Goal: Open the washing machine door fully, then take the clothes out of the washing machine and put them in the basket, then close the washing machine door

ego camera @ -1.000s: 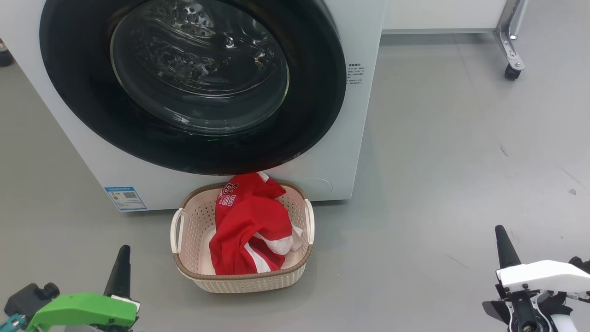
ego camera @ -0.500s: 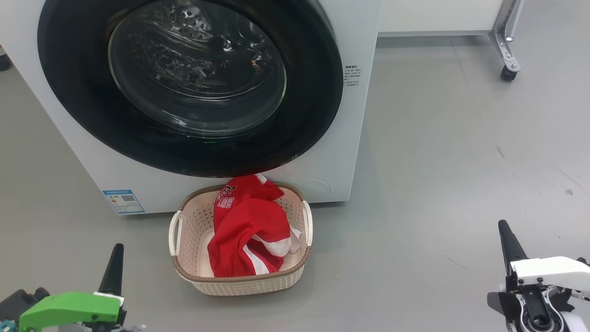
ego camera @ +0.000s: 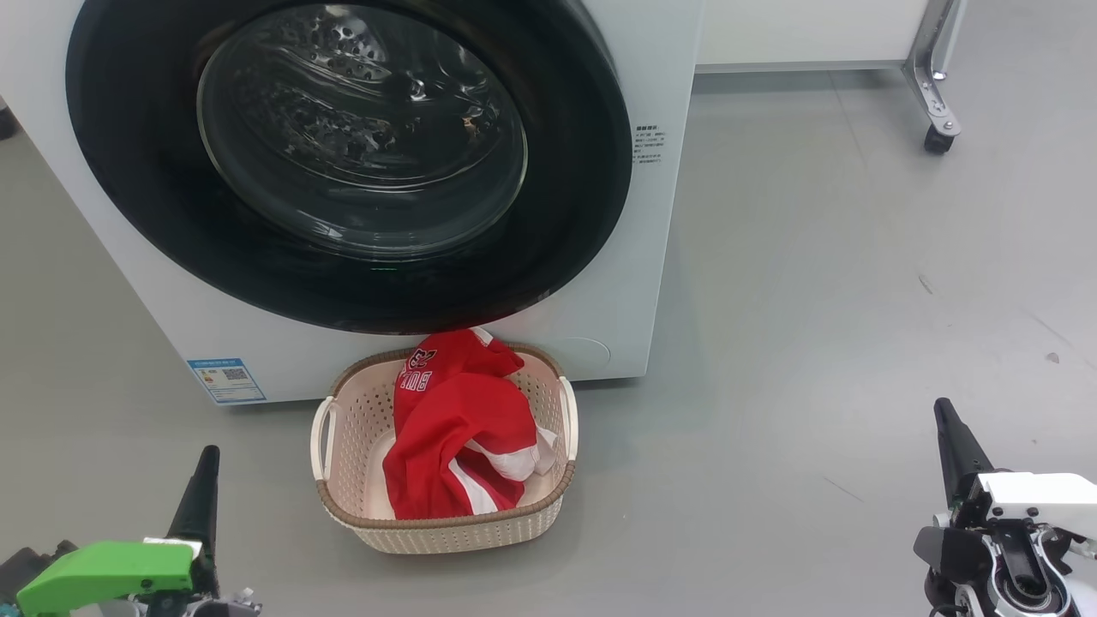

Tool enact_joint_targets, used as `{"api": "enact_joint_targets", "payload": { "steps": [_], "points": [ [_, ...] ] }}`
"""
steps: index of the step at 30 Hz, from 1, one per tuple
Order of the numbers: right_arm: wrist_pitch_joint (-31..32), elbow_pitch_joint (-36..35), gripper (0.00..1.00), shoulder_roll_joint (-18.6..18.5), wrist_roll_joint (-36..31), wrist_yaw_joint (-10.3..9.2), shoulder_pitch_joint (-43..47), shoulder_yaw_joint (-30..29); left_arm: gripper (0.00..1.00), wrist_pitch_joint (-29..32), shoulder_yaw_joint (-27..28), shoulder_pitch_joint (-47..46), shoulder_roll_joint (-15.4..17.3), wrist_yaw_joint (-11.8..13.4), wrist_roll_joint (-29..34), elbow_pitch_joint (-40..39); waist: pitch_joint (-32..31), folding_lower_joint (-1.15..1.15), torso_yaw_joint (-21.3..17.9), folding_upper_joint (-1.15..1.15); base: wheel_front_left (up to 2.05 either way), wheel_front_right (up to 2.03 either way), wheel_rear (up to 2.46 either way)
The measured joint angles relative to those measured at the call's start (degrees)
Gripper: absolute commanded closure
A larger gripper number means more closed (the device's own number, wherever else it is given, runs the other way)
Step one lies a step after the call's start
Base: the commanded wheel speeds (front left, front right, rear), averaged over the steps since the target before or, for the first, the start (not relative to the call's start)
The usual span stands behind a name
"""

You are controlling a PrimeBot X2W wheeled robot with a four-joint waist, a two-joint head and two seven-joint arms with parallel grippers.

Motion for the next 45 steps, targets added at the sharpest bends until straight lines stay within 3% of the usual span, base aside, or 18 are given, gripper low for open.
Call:
{"api": "enact_joint_targets", "payload": {
  "steps": [4,45],
  "points": [
    [0.42,0.23,1.0,0.07,2.21,0.35,-0.47,-0.55,1.0,0.16,0.42,-0.16,-0.12,-0.31,-2.57,0.34,-0.08,0.0,-0.08,0.0,0.0,0.0,0.0],
    [0.64,0.7,1.0,0.16,2.22,0.51,-0.62,-0.75,1.0,0.65,0.6,-0.87,-0.29,-0.77,-2.57,1.37,-0.11,0.0,-0.07,0.0,0.0,0.0,0.0]
  ]
}}
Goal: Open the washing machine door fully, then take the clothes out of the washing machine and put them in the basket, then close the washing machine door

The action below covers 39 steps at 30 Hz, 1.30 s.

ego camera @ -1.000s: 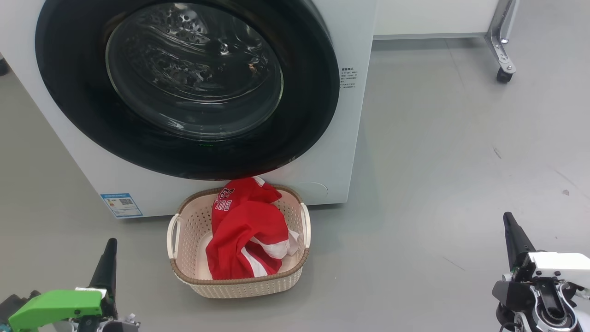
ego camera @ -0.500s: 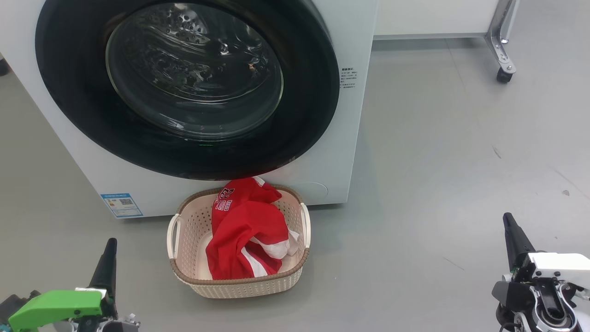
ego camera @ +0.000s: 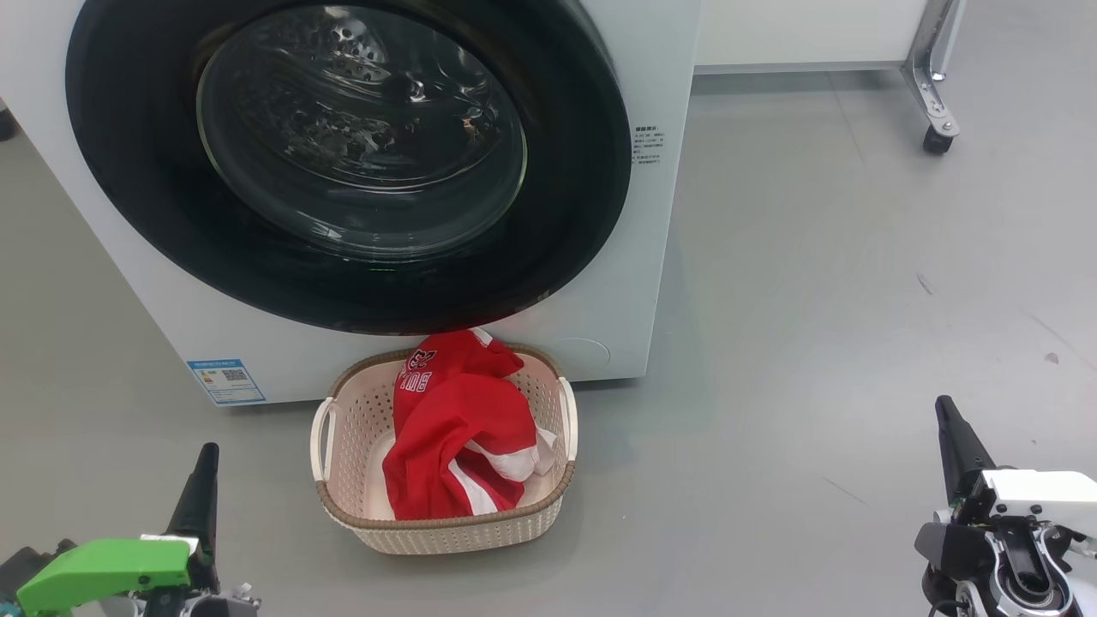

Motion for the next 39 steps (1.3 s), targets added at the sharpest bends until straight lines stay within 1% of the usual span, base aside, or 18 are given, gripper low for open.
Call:
{"api": "enact_joint_targets", "payload": {
  "steps": [39],
  "points": [
    [0.01,0.23,1.0,0.1,0.0,0.01,-0.18,-0.19,1.0,0.01,0.2,-0.05,-0.13,-0.01,0.0,0.31,-0.01,0.0,0.0,0.0,0.0,0.0,0.0]
  ]
}}
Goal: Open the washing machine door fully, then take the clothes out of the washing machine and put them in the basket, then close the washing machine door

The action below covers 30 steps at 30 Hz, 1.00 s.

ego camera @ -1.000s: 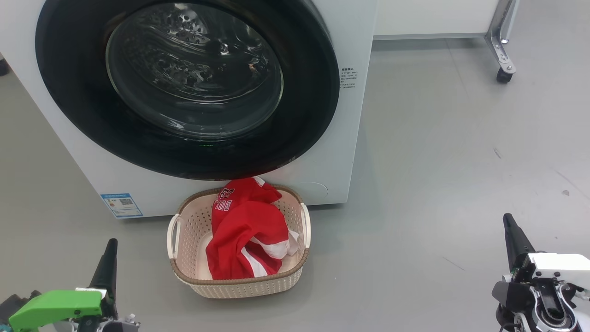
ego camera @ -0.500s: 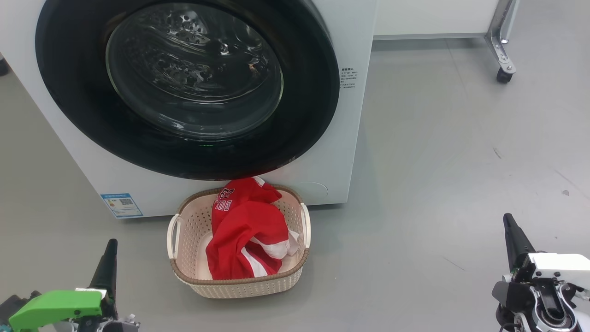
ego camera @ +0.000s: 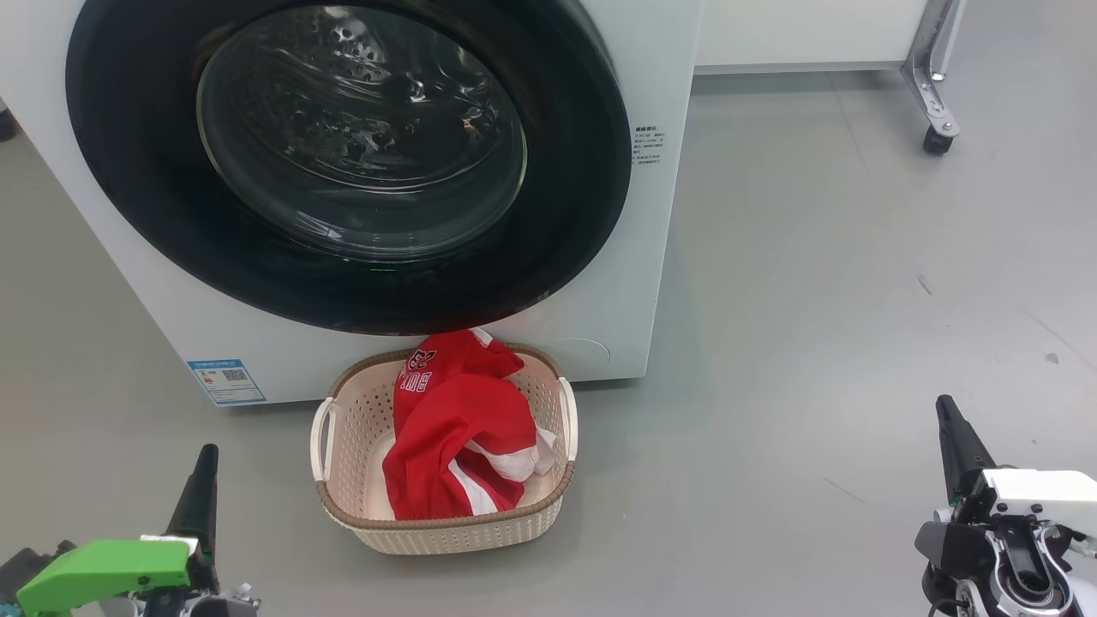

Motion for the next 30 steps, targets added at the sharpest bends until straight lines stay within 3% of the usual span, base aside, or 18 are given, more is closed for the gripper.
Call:
{"api": "enact_joint_targets", "payload": {
  "steps": [30],
  "points": [
    [0.16,-0.03,1.0,0.11,-0.01,0.29,-0.03,-0.15,1.0,0.02,0.19,-0.28,-0.05,0.0,0.0,0.05,0.0,0.0,0.0,0.0,0.0,0.0,0.0]
  ]
}}
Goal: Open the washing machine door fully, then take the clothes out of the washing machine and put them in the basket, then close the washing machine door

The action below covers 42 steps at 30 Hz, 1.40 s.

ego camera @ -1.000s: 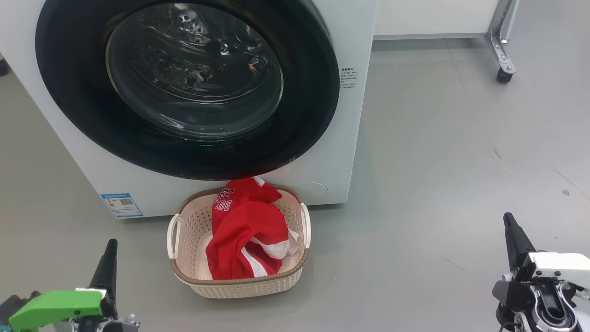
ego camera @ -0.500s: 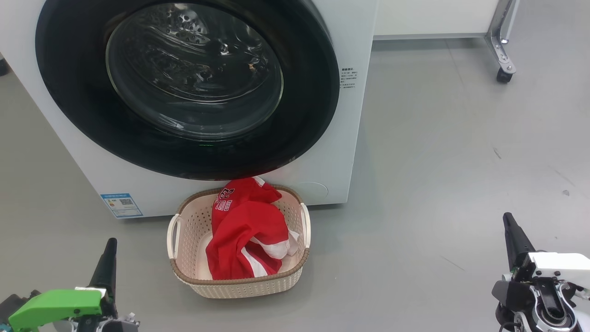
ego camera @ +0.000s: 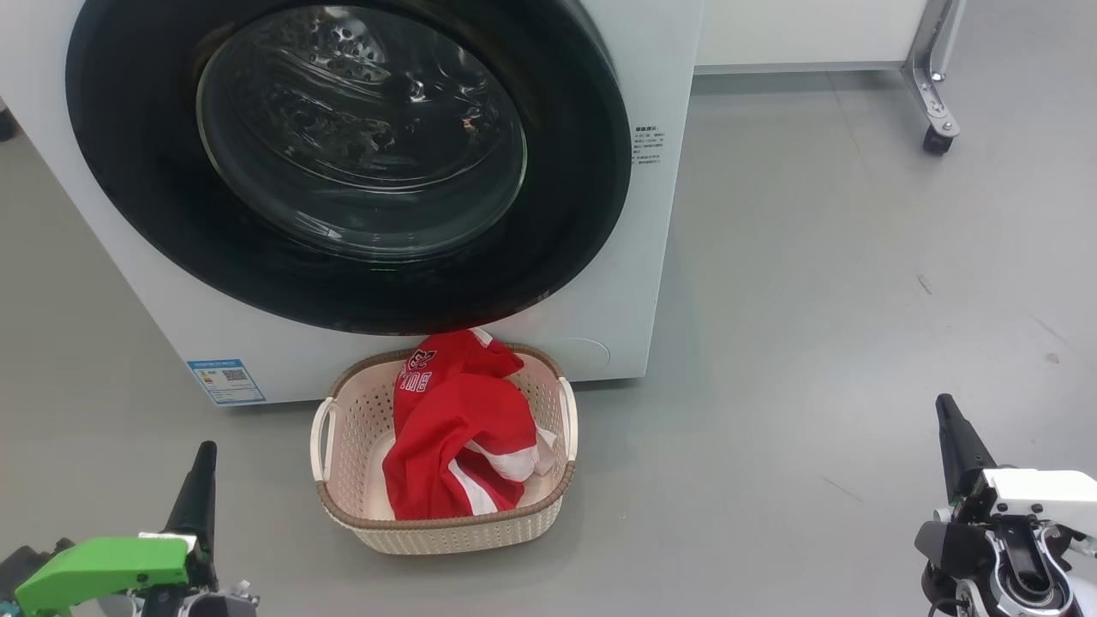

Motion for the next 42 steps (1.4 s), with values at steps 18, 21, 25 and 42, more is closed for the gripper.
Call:
{"api": "enact_joint_targets", "payload": {
  "steps": [18,21,25,42],
  "points": [
    [0.01,-0.01,1.0,0.04,0.0,0.0,0.0,-0.08,1.0,0.05,0.13,-0.05,-0.02,0.0,0.0,-0.02,0.01,0.0,0.0,0.0,0.0,0.0,0.0],
    [0.01,-0.02,1.0,0.05,0.0,0.0,0.0,-0.1,1.0,0.07,0.15,-0.06,-0.02,-0.01,0.0,-0.03,0.01,0.0,0.0,0.0,0.0,0.0,0.0],
    [0.01,-0.02,1.0,0.05,0.0,0.0,0.0,-0.12,1.0,0.07,0.19,-0.06,-0.03,-0.01,0.0,-0.04,0.01,0.0,0.0,0.0,0.0,0.0,0.0],
    [0.26,-0.04,1.0,0.11,0.0,0.01,-0.01,-0.18,1.0,0.08,0.35,-0.07,-0.23,-0.01,0.04,-0.1,0.02,0.0,0.0,0.0,0.0,0.0,0.0]
  ]
}}
